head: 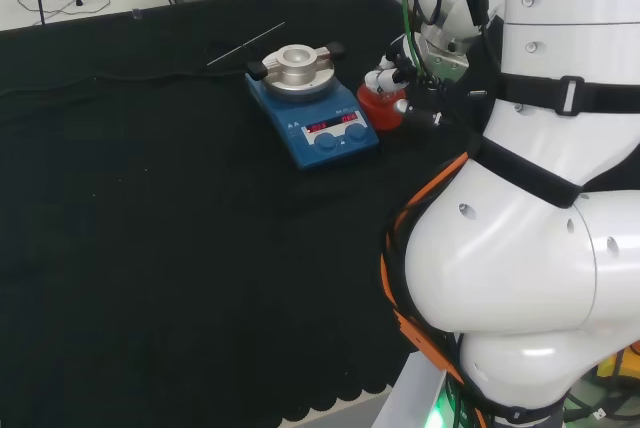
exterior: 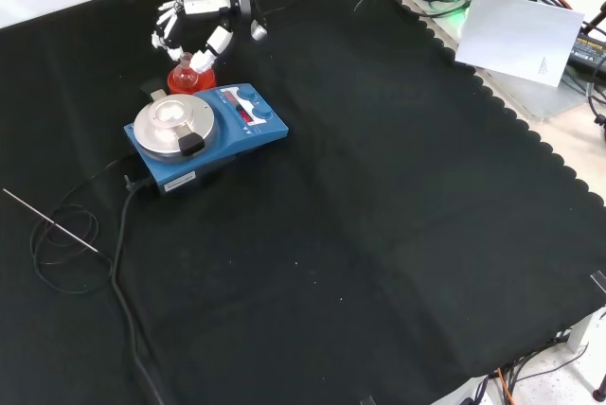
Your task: Pick up the round-bottom flask.
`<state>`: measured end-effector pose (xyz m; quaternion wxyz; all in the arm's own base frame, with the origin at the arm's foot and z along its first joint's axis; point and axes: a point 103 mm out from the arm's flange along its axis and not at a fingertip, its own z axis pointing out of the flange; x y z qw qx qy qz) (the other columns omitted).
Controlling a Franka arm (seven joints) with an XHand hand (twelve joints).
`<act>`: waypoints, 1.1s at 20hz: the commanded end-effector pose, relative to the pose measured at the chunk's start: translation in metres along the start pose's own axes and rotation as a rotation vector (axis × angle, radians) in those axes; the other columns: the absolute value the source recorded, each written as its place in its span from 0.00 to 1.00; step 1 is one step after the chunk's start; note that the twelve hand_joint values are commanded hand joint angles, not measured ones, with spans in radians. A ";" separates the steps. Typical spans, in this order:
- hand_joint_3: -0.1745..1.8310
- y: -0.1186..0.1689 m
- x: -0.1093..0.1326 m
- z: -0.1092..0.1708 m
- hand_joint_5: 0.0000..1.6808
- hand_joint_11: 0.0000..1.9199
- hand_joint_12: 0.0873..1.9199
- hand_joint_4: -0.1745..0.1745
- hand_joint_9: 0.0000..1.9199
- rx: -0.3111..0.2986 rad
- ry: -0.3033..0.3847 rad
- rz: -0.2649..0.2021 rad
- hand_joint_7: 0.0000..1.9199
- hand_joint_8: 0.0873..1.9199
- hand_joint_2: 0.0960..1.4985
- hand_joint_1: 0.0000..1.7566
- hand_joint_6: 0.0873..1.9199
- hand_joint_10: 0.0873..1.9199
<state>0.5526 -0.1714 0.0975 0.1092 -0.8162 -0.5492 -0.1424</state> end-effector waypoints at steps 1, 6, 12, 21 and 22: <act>0.23 -0.002 0.007 -0.009 0.58 0.08 0.71 0.85 0.34 -0.005 -0.006 -0.009 0.25 0.33 0.63 0.59 0.53 0.32; 0.38 -0.006 0.020 -0.027 0.60 0.09 0.70 0.83 0.35 0.069 -0.021 -0.004 0.26 0.32 0.52 0.60 0.56 0.31; 0.43 -0.012 0.035 -0.051 0.60 0.10 0.70 0.80 0.35 0.096 -0.047 -0.002 0.26 0.32 0.48 0.60 0.57 0.31; 0.45 -0.022 0.051 -0.067 0.61 0.11 0.70 0.76 0.35 0.084 -0.071 -0.020 0.27 0.32 0.46 0.61 0.57 0.31; 0.45 -0.023 0.052 -0.067 0.61 0.11 0.70 0.76 0.35 0.082 -0.073 -0.021 0.27 0.32 0.46 0.61 0.57 0.31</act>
